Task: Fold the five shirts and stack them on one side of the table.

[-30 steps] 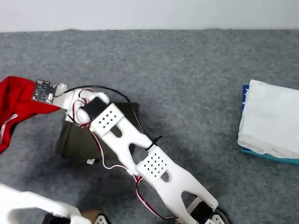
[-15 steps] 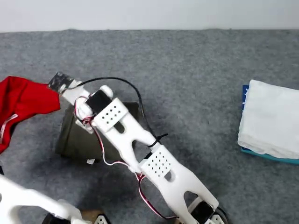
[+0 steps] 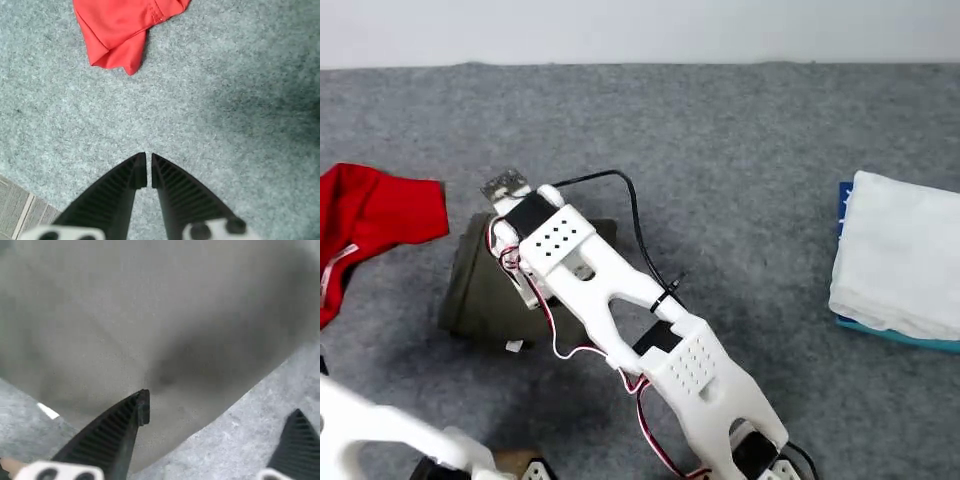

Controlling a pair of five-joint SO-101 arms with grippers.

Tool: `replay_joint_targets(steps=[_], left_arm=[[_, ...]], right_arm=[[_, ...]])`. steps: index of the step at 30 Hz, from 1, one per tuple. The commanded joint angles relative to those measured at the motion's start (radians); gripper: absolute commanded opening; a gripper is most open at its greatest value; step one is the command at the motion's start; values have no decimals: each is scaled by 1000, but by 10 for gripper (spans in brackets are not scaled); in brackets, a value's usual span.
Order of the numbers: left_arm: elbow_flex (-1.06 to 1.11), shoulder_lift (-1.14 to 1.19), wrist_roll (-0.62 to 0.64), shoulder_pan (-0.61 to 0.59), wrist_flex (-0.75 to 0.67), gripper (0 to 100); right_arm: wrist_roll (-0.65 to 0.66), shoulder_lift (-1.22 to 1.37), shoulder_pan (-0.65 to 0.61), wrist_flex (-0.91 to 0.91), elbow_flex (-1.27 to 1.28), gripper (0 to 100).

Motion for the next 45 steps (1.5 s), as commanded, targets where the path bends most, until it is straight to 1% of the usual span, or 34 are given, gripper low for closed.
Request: replay_joint_targets(steps=[1, 4, 9, 16, 18, 21, 23, 25, 26, 32, 34, 36, 40, 43, 45], left_arm=[[-7, -32, 0, 8, -18, 33], [-7, -32, 0, 6, -15, 33], [-7, -32, 0, -2, -14, 33], [-7, -32, 0, -2, -14, 33], [-7, -32, 0, -2, -12, 33], [-7, -32, 0, -2, -12, 33], [-7, -32, 0, -2, -12, 33], [-7, -32, 0, -2, -12, 33], [-7, -32, 0, -2, -12, 33], [-7, -32, 0, 0, -12, 33], [-7, -32, 0, 0, -12, 33], [-7, -32, 0, 0, -12, 33], [-7, -32, 0, 2, -12, 33], [-7, -32, 0, 3, -15, 33], [-10, -32, 0, 3, -15, 33]], right_arm=[[-18, -35, 18, 39, -2, 421], [-21, 39, 19, 39, -2, 421], [-87, 166, 28, 33, -5, 421], [-91, 251, 38, 33, -5, 413], [-84, 265, 42, 33, -5, 364], [-80, 269, 54, 33, -5, 227], [-26, 266, 64, 33, -5, 134], [23, 269, 76, 33, -5, 64], [35, 272, 84, 33, -5, 45], [44, 259, 140, 38, -5, 7], [49, 231, 157, 41, 0, 10], [97, 193, 173, 42, 2, 10], [259, 110, 220, 44, 9, 10], [371, 18, 298, 44, 66, 10], [460, -45, 374, 42, 115, 10]])
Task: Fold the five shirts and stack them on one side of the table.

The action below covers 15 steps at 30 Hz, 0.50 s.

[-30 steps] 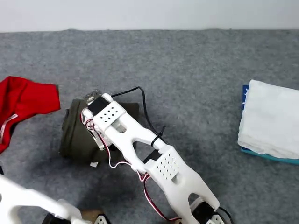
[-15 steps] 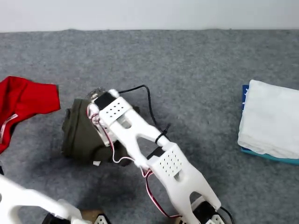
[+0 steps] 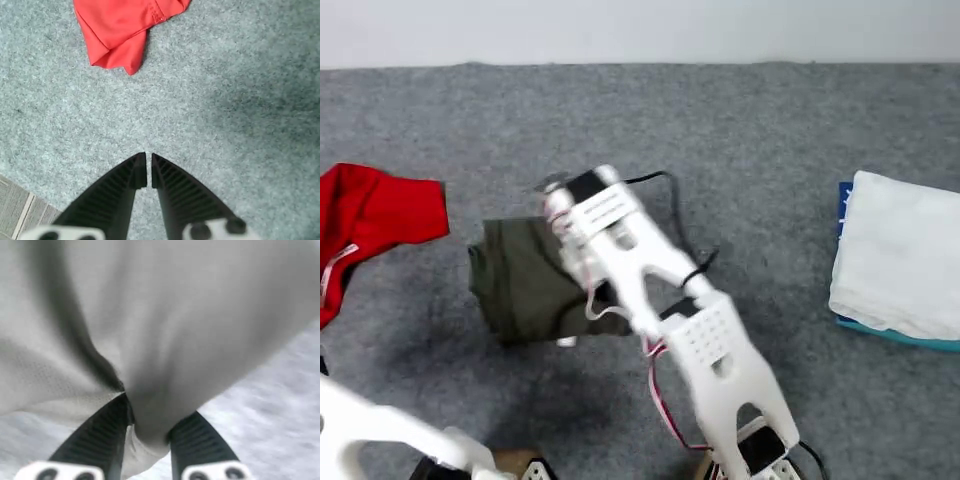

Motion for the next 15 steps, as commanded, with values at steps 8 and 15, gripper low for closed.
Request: replay_joint_targets(steps=[8, 15], left_arm=[[-7, -32, 0, 8, -18, 33], [-5, -32, 0, 8, -14, 33]], right_arm=[[640, -209, 504, 5, 55, 10], [953, -206, 639, -205, 32, 12]])
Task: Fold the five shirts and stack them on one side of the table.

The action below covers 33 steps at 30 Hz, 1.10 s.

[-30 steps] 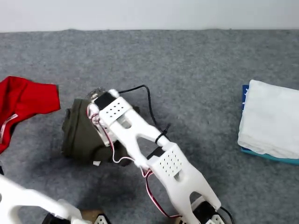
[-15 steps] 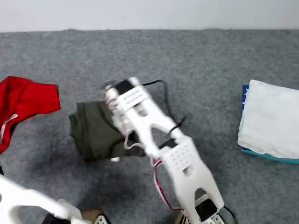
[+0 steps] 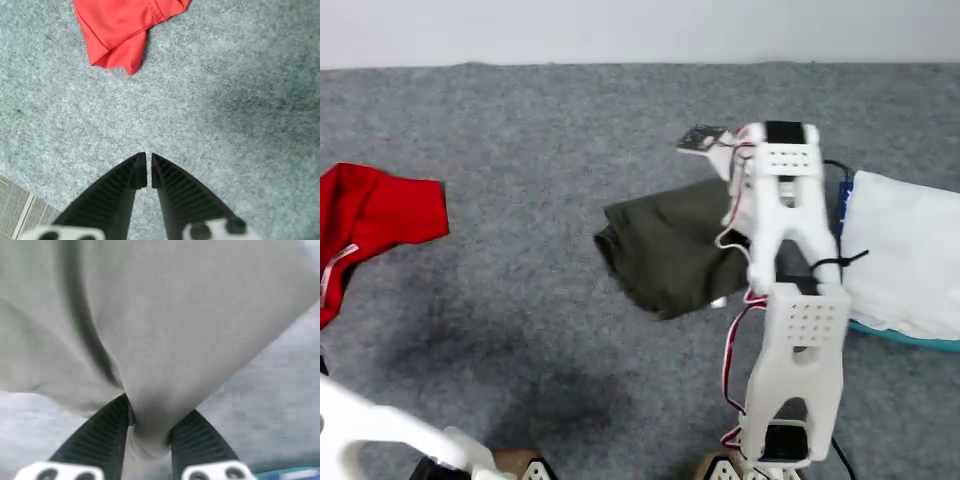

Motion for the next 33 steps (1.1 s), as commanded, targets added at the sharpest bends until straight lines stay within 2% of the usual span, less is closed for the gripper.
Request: replay_joint_targets(steps=[1, 5, 8, 10, 13, 17, 19, 22, 24, 27, 33], left_arm=[[-5, -32, 0, 8, -14, 33], [-5, -32, 0, 8, -12, 33], [-5, -32, 0, 8, -12, 33], [-5, -32, 0, 8, -12, 33], [-5, -32, 0, 8, -12, 33], [-5, -32, -2, 8, -12, 33], [-5, -32, -2, 8, -12, 33], [-5, -32, -2, 8, -12, 33], [-5, -32, -2, 8, -12, 33], [-5, -32, -2, 6, -12, 32], [-4, -32, -2, 0, -12, 32]], right_arm=[[92, -82, 30, -107, -52, 15], [71, -117, 15, -82, -87, 136], [-68, -163, -2, -24, -103, 223], [-135, -205, -25, 19, -103, 236], [-212, -259, -70, 82, -103, 235], [-382, -255, -157, 96, -100, 218], [-434, -220, -213, 82, -98, 151], [-460, -139, -286, 15, -98, 0], [-494, -77, -311, -39, -98, 40], [-548, 7, -341, -90, -98, 9], [-559, 59, -438, 12, -100, 9]])
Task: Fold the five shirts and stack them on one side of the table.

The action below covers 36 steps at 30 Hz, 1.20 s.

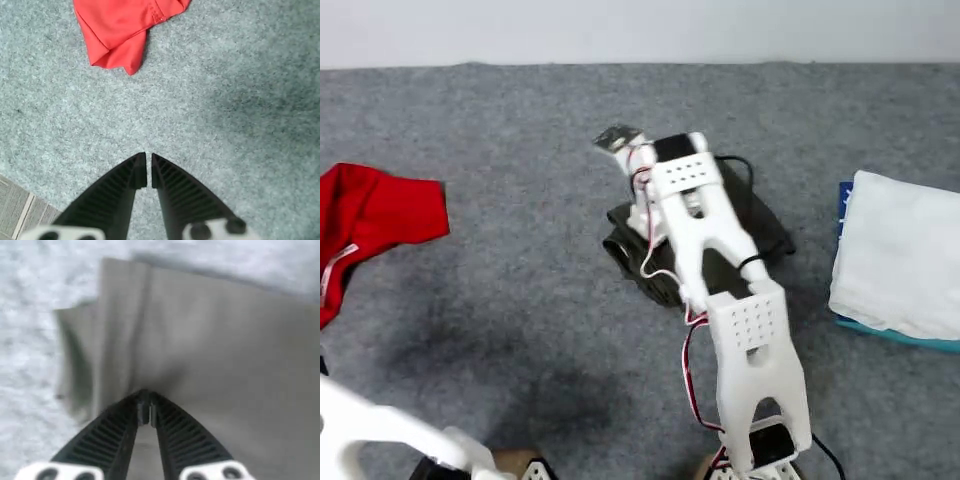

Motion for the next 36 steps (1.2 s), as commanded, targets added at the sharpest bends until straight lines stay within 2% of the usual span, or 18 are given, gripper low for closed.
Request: replay_joint_targets(steps=[1, 10, 20, 25, 32, 36], left_arm=[[-4, -32, -2, 0, -12, 32], [44, -32, -5, 6, -14, 32], [47, -32, -5, 8, -18, 32], [45, -32, -6, 3, -18, 32], [45, -32, -8, 6, -20, 32], [45, -32, -8, 8, -20, 32]], right_arm=[[-12, -15, -59, 71, -48, 9], [-6, -93, -70, 194, -48, 9], [-23, -231, -97, 203, -41, 9], [-175, -352, -30, 203, -6, 9], [-284, -562, 67, 202, 301, 9], [-446, -638, 70, 199, 390, 11]])
